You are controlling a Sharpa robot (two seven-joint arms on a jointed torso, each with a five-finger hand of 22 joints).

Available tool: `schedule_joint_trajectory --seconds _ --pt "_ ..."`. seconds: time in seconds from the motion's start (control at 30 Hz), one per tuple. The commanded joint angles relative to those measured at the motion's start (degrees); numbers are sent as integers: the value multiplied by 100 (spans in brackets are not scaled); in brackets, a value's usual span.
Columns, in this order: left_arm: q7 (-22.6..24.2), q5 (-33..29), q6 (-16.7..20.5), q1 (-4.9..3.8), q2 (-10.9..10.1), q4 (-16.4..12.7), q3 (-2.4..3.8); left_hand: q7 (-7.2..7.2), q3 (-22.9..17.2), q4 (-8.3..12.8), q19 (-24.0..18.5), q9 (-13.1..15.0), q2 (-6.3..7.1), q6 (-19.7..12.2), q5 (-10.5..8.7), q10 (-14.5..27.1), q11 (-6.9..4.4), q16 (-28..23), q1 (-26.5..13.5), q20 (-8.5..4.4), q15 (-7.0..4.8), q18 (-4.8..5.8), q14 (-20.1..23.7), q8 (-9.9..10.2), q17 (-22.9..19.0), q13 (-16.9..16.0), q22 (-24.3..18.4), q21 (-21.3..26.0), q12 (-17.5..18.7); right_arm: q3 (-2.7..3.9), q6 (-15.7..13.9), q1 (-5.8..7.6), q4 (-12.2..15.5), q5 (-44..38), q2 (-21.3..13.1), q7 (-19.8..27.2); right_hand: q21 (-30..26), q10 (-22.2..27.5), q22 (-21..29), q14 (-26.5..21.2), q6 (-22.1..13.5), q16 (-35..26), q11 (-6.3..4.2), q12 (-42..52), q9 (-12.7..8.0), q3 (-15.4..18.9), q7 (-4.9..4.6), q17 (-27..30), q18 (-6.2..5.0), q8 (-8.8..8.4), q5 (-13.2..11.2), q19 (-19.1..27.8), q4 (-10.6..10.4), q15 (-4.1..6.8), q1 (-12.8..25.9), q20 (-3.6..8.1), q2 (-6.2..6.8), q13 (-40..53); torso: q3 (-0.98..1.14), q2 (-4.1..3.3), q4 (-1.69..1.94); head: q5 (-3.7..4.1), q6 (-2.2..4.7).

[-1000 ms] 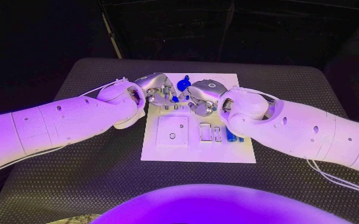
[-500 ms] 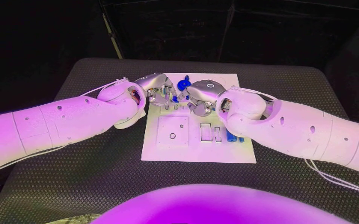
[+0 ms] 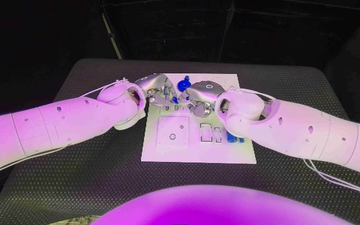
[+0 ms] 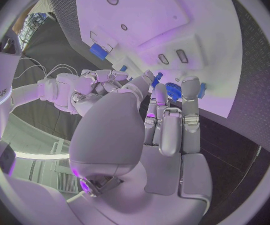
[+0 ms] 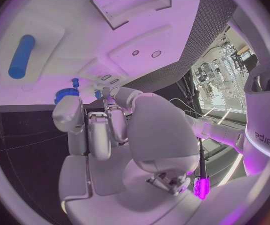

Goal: Assemble the parts on the task board

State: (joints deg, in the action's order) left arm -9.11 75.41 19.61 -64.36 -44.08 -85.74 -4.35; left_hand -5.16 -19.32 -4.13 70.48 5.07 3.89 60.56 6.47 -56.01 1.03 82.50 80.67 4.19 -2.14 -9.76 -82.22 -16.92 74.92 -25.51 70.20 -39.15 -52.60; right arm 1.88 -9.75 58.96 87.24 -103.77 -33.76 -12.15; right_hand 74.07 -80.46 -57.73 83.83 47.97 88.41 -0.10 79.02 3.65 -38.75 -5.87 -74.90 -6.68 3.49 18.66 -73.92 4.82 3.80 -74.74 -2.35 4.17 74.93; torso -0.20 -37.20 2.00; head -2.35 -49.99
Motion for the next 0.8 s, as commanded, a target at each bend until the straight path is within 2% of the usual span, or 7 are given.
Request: schedule_joint_trajectory --seconds 0.03,0.3,0.6,0.73,0.8 --pt "55 -23 95 -15 20 -35 13 41 -92 -52 56 48 -13 130 14 -32 -9 39 -7 1 -5 87 -45 -149 73 9 8 -23 -25 -6 62 -1 -13 -76 20 -70 29 -28 0 567 0 29 0 22 3 -20 -7 -1283 46 14 -33 0 -2 15 76 12 10 100 -3 0 3 4 -1" --pt "56 -24 87 -15 30 -44 13 43 -107 -47 70 49 -2 138 15 -37 -10 45 -11 0 -7 91 -51 -152 83 9 22 -50 -27 -7 47 -4 -81 -102 64 -103 29 -28 0 567 0 29 0 22 3 -20 -7 -1283 46 14 -33 0 -2 15 76 12 10 100 -1 0 10 7 -1" --pt "50 -24 94 -15 39 -47 13 43 -107 -47 70 49 -2 138 15 -37 -10 45 -11 0 -7 91 -51 -152 83 9 22 -50 -27 -8 104 -6 -114 -107 110 -59 31 -36 -6 567 -1 28 6 31 1 -9 -11 -1282 48 10 -52 -2 -3 9 100 6 17 113 -2 -1 -2 6 -1" --pt "41 -24 108 -15 50 -45 13 43 -121 -43 74 50 5 143 15 -41 -11 47 -13 -1 -8 91 -53 -154 84 9 25 -52 -28 -9 165 -8 -129 -89 134 -35 29 -40 -5 567 91 27 11 37 10 8 -17 -1280 47 24 -70 0 -11 2 130 -1 17 122 -2 -2 5 14 -1" --pt "32 -24 113 -15 58 -42 13 43 -121 -43 74 50 5 143 15 -41 -11 47 -13 -1 -8 91 -53 -154 84 9 25 -52 -28 -29 191 -11 -129 -71 142 -20 28 -40 -6 567 123 28 13 39 14 13 -20 -1282 48 29 -75 0 -13 1 140 -3 15 123 -3 0 6 14 -1"
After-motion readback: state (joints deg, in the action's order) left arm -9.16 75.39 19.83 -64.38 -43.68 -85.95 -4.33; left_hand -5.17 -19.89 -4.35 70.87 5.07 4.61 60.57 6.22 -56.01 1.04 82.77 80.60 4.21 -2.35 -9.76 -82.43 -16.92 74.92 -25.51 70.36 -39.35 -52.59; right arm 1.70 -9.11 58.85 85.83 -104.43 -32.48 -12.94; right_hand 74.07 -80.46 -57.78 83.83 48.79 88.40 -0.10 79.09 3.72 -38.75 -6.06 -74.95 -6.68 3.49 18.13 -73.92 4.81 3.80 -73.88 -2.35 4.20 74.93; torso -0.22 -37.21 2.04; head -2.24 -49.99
